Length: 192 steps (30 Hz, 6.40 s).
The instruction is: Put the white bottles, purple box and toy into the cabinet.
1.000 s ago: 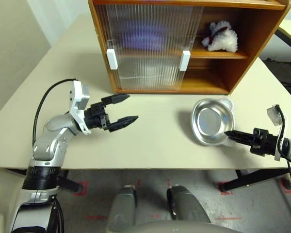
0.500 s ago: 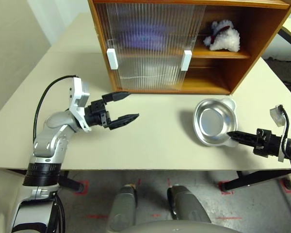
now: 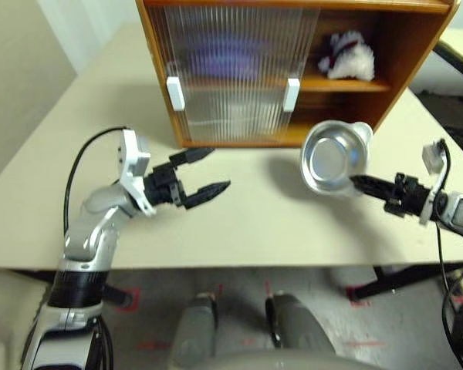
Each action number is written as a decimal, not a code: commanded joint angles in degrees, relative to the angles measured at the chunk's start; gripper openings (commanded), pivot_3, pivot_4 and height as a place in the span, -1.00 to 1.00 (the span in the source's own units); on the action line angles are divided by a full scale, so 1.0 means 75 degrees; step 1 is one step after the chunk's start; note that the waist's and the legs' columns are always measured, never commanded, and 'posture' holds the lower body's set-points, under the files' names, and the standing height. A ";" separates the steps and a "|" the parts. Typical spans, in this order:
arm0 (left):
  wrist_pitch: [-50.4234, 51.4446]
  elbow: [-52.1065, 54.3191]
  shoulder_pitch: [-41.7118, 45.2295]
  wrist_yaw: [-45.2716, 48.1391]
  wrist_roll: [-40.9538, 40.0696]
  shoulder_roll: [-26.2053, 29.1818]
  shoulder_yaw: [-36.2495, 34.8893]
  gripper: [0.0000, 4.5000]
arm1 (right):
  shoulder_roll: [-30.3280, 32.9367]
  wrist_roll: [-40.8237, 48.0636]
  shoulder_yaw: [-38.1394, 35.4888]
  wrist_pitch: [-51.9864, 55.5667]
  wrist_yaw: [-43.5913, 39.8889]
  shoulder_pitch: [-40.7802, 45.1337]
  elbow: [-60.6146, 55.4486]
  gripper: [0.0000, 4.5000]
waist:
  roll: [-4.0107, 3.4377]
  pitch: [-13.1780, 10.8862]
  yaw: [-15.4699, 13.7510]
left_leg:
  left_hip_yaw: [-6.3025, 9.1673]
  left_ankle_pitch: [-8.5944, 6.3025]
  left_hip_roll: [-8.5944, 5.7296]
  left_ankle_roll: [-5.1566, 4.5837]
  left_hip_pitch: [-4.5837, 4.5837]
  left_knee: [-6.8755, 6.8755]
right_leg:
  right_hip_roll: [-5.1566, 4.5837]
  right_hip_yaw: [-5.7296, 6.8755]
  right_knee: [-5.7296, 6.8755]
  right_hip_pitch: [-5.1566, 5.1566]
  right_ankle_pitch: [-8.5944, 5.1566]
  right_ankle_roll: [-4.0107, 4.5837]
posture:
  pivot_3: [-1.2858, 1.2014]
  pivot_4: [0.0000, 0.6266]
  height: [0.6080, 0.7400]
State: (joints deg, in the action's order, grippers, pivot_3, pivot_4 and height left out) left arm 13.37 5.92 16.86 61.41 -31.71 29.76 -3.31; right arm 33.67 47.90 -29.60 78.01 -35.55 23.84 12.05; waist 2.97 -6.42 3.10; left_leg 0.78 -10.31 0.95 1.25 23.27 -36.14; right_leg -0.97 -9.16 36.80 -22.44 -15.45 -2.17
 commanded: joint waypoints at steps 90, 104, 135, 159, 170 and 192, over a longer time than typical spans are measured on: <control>-0.0843 -0.0102 -0.0322 -0.0274 0.0631 0.0646 -0.0168 1.00 | -0.1467 -0.0204 0.0611 0.0076 -0.0578 0.1889 -0.1163 -0.99 | -0.0065 -0.0236 -0.0127 | 0.0008 0.0040 0.0023 -0.0069 0.0129 0.0002 | 0.0012 0.0045 0.0065 -0.0131 0.0080 -0.0065 | 0.15 -0.83 1.00; -0.1097 0.0104 -0.0743 -0.0177 0.0774 0.0749 -0.0145 1.00 | -0.3672 0.0217 0.0540 -0.1483 0.0967 0.2423 -0.0706 -0.99 | -0.0069 0.0102 -0.0133 | -0.0007 0.0059 0.0057 -0.0099 0.0124 0.0011 | 0.0014 0.0091 0.0063 -0.0132 0.0100 0.0010 | 0.17 -1.00 1.00; -0.0803 -0.0716 0.0310 0.0057 0.0381 0.0864 -0.0496 1.00 | -0.4600 -0.0664 0.0135 -0.7083 0.2902 0.4712 0.3731 -0.99 | -0.0135 0.0162 -0.0114 | -0.0029 0.0071 0.0101 -0.0118 0.0113 0.0026 | 0.0021 0.0132 0.0069 -0.0128 0.0130 0.0110 | 0.17 -0.83 1.00; -0.0809 -0.1151 0.0962 0.0308 0.0416 0.0686 -0.0346 1.00 | -0.3079 -0.0574 -0.0009 -0.6325 0.3315 0.3061 0.1662 -0.99 | -0.0123 0.0170 -0.0025 | -0.0042 0.0087 0.0101 -0.0144 0.0128 0.0024 | 0.0005 0.0141 0.0056 -0.0119 0.0134 0.0110 | 0.11 -0.90 1.00; -0.0465 -0.1046 0.0707 0.0572 0.0171 0.0936 -0.0551 1.00 | -0.2079 -0.0604 -0.0383 -0.6427 0.3350 0.2877 0.1775 -0.99 | -0.0150 0.0147 0.0146 | -0.0062 0.0089 0.0103 -0.0149 0.0130 0.0031 | 0.0001 0.0119 0.0019 -0.0115 0.0133 0.0108 | 0.07 -0.84 1.00; 0.0988 0.0300 -0.0069 -0.0919 -0.0914 0.0814 -0.1658 1.00 | -0.1670 -0.0363 -0.0280 -0.5619 0.2963 0.2693 0.1805 -0.99 | -0.0149 -0.0340 0.0045 | -0.0075 0.0116 0.0108 -0.0193 0.0148 0.0035 | -0.0002 0.0108 0.0013 -0.0123 0.0110 0.0084 | 0.15 -0.65 1.00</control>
State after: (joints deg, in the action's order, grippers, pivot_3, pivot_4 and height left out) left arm 19.74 6.85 16.30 55.73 -37.06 36.22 -14.52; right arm 20.85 44.32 -32.04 34.10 -12.64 44.95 26.95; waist 1.85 -8.97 3.43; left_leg 0.19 -9.44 1.76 -0.20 24.39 -35.87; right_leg -0.99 -8.36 36.88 -23.36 -14.62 -1.56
